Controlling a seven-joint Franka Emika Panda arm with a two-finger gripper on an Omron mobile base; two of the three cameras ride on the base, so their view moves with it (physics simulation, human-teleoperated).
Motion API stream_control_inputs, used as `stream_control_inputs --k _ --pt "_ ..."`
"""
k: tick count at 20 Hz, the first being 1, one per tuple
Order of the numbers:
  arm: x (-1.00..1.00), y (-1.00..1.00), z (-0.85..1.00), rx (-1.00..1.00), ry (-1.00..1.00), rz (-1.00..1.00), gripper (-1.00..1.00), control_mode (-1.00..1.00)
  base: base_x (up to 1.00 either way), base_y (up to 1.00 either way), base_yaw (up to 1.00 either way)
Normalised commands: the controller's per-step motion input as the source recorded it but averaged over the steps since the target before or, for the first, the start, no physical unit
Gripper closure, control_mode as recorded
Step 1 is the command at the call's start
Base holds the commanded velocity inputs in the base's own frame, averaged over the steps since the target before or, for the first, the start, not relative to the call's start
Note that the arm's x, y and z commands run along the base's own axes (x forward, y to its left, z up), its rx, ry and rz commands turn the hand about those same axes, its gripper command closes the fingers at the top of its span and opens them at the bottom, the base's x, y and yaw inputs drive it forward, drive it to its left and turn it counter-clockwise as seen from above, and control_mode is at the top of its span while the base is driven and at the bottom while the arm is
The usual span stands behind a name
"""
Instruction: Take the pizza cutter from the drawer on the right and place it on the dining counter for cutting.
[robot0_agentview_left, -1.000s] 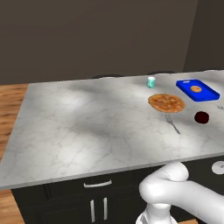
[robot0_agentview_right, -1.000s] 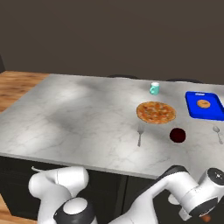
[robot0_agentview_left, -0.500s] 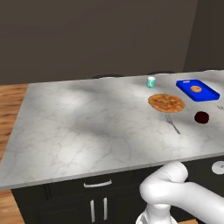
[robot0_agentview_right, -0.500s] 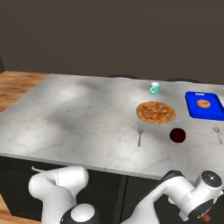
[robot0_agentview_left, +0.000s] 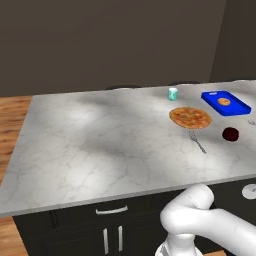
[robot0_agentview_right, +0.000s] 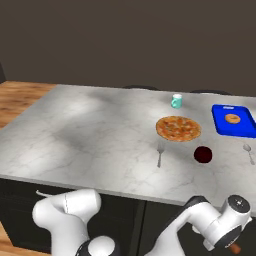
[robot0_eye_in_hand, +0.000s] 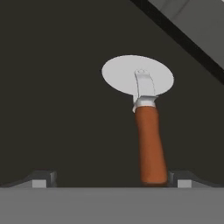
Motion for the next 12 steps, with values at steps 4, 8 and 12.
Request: stream_control_inputs --k 4,8,12 --pt "0.08 0.00 -0.15 0.00 0.00 0.00 -1.00 -1.00 0.00 0.00 0.00" --pt "0.05 0.00 -0.14 0.00 0.00 0.00 -1.00 -1.00 0.00 0.00 0.00" --pt "0.11 0.00 -0.07 0.00 0.00 0.00 -1.00 -1.00 0.00 0.00 0.00"
